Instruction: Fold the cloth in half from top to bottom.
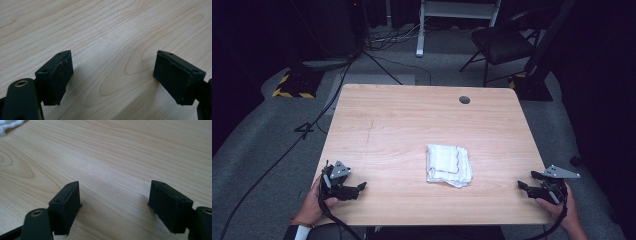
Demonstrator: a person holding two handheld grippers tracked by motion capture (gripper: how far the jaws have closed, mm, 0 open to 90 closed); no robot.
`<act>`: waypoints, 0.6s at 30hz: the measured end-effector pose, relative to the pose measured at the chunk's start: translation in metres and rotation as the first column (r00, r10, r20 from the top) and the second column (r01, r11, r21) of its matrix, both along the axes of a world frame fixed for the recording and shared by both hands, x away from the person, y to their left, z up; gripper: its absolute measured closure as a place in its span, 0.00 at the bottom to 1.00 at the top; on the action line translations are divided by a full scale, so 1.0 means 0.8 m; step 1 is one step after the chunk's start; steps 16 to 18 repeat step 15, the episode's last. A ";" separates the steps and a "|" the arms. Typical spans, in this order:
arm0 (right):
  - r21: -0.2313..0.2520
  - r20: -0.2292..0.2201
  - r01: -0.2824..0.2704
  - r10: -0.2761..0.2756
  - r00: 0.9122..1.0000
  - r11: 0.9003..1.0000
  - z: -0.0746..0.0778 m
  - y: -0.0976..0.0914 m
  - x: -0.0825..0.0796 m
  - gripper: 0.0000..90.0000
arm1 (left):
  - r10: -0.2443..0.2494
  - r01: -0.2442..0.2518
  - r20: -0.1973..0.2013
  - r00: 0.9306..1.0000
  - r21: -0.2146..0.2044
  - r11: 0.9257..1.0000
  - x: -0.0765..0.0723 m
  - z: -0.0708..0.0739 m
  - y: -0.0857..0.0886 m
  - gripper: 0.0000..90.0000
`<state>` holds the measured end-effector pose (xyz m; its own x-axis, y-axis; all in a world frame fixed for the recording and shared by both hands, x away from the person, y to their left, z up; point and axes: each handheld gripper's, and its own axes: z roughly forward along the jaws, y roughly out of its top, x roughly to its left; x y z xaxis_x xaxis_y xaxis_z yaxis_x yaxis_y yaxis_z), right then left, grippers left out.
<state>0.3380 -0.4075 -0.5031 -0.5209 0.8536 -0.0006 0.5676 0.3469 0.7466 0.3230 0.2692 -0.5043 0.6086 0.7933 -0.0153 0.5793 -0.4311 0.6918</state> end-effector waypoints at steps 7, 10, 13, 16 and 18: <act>0.001 0.001 0.001 -0.001 1.000 1.000 0.000 0.000 0.000 0.28 | -0.001 0.001 0.002 1.000 0.001 1.000 0.001 0.000 0.000 0.18; 0.001 0.001 0.007 -0.007 1.000 1.000 0.000 0.001 0.002 0.28 | -0.002 0.002 -0.003 1.000 0.002 1.000 0.001 0.000 0.000 0.18; 0.002 0.000 0.007 -0.007 1.000 1.000 0.000 0.001 0.003 0.28 | -0.001 0.001 -0.003 1.000 0.000 1.000 0.001 0.000 0.000 0.18; 0.002 0.000 0.006 -0.006 1.000 1.000 0.000 0.001 0.003 0.28 | -0.001 0.001 -0.004 1.000 0.001 1.000 0.001 0.000 0.000 0.17; 0.002 0.000 0.006 -0.006 1.000 1.000 0.000 0.001 0.003 0.28 | -0.001 0.001 -0.004 1.000 0.001 1.000 0.001 0.000 0.000 0.17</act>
